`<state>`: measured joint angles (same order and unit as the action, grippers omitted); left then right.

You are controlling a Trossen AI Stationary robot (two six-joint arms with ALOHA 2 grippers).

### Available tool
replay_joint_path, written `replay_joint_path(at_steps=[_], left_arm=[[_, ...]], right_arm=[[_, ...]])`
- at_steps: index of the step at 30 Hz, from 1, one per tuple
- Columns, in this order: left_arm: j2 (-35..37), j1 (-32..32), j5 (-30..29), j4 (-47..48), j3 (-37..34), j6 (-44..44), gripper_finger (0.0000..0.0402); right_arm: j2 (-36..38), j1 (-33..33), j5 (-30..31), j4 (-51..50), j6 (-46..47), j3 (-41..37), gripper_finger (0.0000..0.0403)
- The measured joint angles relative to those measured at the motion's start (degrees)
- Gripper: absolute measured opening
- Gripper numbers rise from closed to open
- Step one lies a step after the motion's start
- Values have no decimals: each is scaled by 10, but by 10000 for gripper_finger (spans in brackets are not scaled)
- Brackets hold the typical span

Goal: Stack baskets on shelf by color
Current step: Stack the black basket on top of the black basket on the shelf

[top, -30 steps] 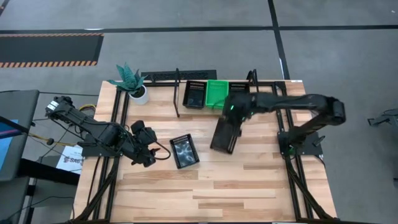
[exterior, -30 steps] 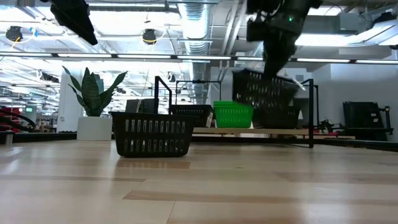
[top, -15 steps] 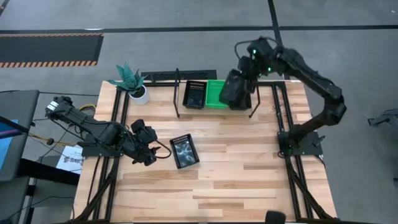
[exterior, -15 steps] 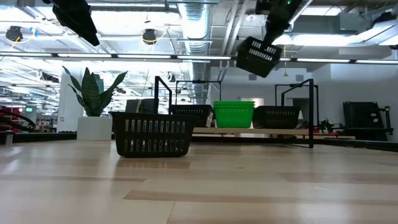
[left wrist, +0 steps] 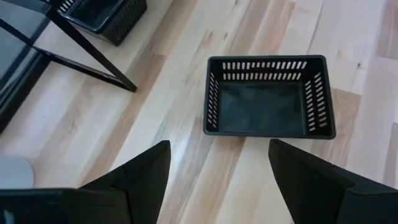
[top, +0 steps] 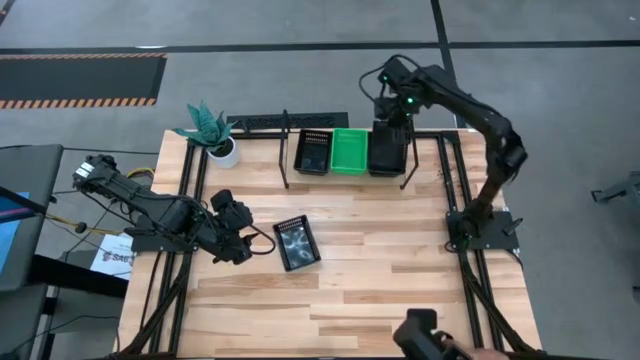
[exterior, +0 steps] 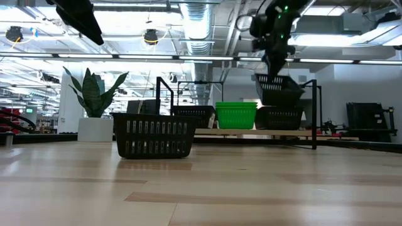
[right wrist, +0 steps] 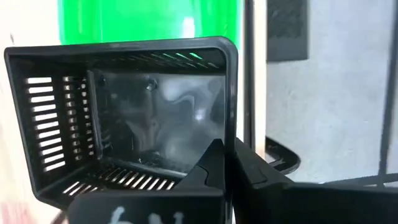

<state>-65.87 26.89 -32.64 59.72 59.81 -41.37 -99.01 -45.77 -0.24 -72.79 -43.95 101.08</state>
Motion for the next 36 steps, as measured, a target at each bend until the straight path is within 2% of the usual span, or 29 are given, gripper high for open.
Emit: replay_joint_path(at_steps=[6,19,30,36], left_arm=[[0,-4,-9,0,0,2,261],[0,-44,-11,0,0,28,261],[0,-48,-10,0,0,32,261],[0,-48,-10,0,0,33,261]], right_arm=[[-26,-15,1,-10,-35,0,10],[-26,-17,1,11,-46,0,44],[-26,-9,1,17,-70,-12,104],[-26,-10,1,78,-34,-4,141]])
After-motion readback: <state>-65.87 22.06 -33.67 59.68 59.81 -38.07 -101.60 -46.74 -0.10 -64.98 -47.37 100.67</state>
